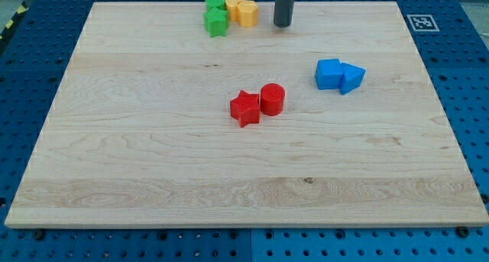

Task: Nudge the group of blocks left a bit

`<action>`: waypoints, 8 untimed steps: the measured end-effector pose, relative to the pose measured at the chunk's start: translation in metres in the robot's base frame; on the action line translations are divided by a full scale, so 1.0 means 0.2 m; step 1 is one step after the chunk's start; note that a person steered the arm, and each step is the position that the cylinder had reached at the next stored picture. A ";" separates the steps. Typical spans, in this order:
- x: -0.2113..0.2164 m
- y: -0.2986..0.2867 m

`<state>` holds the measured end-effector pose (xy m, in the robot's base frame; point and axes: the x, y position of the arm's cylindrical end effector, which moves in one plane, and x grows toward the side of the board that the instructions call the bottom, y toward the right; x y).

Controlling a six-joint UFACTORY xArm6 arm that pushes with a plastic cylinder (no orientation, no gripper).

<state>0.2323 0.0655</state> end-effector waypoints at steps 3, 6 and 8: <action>-0.19 -0.16; -0.20 -0.44; -0.19 -0.51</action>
<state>0.1935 -0.0369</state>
